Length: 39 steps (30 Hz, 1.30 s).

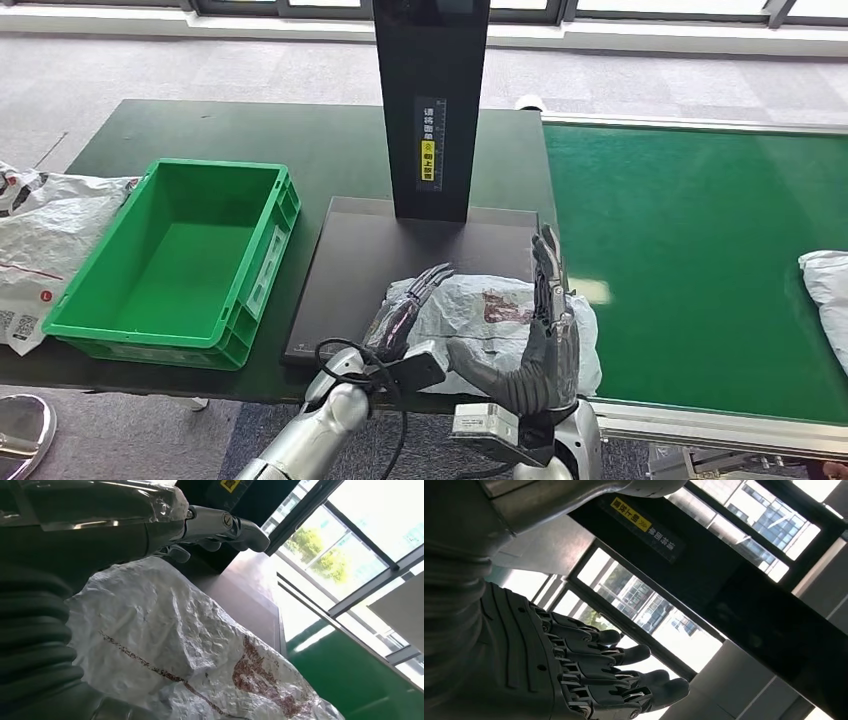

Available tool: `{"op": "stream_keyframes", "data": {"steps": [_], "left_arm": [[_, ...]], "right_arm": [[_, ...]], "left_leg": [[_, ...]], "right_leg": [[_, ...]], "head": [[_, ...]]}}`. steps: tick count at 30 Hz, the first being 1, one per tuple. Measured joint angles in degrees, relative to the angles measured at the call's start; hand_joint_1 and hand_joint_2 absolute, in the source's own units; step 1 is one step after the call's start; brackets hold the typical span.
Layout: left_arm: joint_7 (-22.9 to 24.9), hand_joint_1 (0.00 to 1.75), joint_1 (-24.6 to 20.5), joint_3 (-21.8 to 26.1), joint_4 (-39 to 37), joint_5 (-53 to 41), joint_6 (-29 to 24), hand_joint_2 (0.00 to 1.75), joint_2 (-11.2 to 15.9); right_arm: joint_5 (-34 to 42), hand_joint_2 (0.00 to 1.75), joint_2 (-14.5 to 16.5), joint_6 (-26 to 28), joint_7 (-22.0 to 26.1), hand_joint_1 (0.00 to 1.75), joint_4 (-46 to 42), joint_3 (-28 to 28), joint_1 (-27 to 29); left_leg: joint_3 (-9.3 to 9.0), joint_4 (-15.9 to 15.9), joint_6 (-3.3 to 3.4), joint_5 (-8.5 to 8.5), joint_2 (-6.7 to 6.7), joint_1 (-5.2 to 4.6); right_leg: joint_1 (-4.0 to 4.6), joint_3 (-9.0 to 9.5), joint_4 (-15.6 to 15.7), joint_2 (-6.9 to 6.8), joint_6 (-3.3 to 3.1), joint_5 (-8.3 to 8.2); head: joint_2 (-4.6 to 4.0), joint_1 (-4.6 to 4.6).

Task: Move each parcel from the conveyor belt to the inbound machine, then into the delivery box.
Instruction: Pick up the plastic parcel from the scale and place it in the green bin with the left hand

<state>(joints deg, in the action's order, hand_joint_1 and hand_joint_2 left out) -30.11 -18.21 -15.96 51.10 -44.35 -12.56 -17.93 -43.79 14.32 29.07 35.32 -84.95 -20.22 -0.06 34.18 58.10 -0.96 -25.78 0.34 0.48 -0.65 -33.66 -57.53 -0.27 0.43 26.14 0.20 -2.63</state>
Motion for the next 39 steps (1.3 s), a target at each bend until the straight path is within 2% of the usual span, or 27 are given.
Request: {"op": "stream_keyframes", "data": {"steps": [1, 3, 5, 8, 11, 18, 22, 28, 35, 39], "left_arm": [[-0.1, 0.00, -0.6, -0.1, -1.4, 0.0, -0.1, 0.87, -0.1], [-0.1, 0.00, -1.5, -0.2, -3.4, -0.2, -0.5, 0.87, -0.2], [1.0, 0.00, -2.8, -0.5, -5.6, -1.8, -2.1, 1.75, -0.4], [3.6, 0.00, -5.9, -1.3, -10.6, -5.8, -5.9, 1.75, -1.2], [5.7, 0.00, -8.5, -2.5, -15.5, -8.9, -7.2, 1.75, -2.2], [11.0, 0.01, -11.1, -7.9, -22.9, -13.2, -2.6, 1.75, -3.4], [12.7, 1.72, -11.7, -11.2, -25.6, -17.2, 0.1, 1.75, -3.5], [13.4, 1.75, -11.9, -14.1, -27.2, -20.9, -3.7, 1.75, -3.4], [13.6, 1.75, -12.0, -15.1, -27.2, -21.3, -4.8, 1.75, -3.4], [13.5, 1.75, -11.8, -15.2, -27.2, -21.3, -8.0, 1.75, -3.4]], "right_arm": [[0.1, 1.75, -0.1, 0.0, 0.0, 0.00, -0.4, -0.3, 0.1], [0.3, 1.75, -0.3, -0.2, 0.2, 0.00, -1.1, -0.6, 0.2], [1.2, 1.75, -0.5, -1.3, 1.4, 0.00, -1.6, -1.0, 0.3], [2.3, 1.75, -0.7, -3.2, 3.0, 0.00, -2.6, -1.9, 0.6], [2.6, 1.75, -0.7, -3.9, 3.5, 0.00, -3.4, -2.5, 1.1], [3.0, 1.75, -0.9, -4.5, 4.5, 0.00, -4.1, -2.6, 2.2], [3.1, 1.75, -0.9, -5.5, 4.6, 0.00, -4.4, -2.6, 2.3], [2.2, 1.75, -1.0, -5.4, 4.3, 0.00, -5.5, -2.6, 3.3], [2.0, 1.75, -1.1, -5.0, 4.6, 0.00, -6.1, -2.6, 4.0], [2.0, 1.75, -1.2, -5.0, 4.8, 0.00, -6.4, -2.6, 4.2]], "left_leg": [[0.00, 0.0, 0.00, 0.00, 0.00, 0.00], [0.00, 0.0, 0.00, 0.00, 0.00, 0.00], [0.02, 0.0, 0.00, 0.00, -0.02, 0.00], [0.03, 0.0, 0.00, 0.00, -0.04, 0.00], [0.03, 0.0, 0.00, -0.01, -0.03, 0.00], [0.01, 0.0, 0.01, -0.02, -0.05, 0.00], [-0.06, 0.0, 0.02, -0.04, -0.06, 0.00], [-0.23, 0.0, 0.04, -0.05, -0.09, 0.00], [-0.39, 0.0, 0.07, -0.05, -0.09, 0.00], [-0.48, 0.0, 0.05, -0.02, -0.08, 0.00]], "right_leg": [[0.00, 0.00, 0.0, 0.00, 0.00, 0.00], [0.00, -0.01, 0.0, 0.03, 0.00, 0.00], [0.00, -0.01, 0.0, 0.03, 0.00, 0.00], [0.00, -0.01, 0.0, 0.01, 0.00, 0.01], [0.00, -0.01, 0.0, 0.02, 0.00, 0.01], [0.00, 0.06, 0.0, -0.01, 0.01, 0.02], [0.00, 0.16, 0.0, -0.05, 0.02, 0.04], [0.00, 0.37, 0.0, -0.16, 0.03, 0.09], [-0.01, 0.55, 0.0, -0.19, 0.03, 0.09], [0.00, 0.62, 0.0, -0.18, 0.03, 0.03]], "head": [[0.00, -0.01], [0.00, 0.00], [0.00, 0.00], [0.00, 0.00], [0.00, -0.01], [0.00, 0.01], [0.00, -0.01], [0.00, 0.00], [0.00, 0.00], [-0.01, 0.00]]}}
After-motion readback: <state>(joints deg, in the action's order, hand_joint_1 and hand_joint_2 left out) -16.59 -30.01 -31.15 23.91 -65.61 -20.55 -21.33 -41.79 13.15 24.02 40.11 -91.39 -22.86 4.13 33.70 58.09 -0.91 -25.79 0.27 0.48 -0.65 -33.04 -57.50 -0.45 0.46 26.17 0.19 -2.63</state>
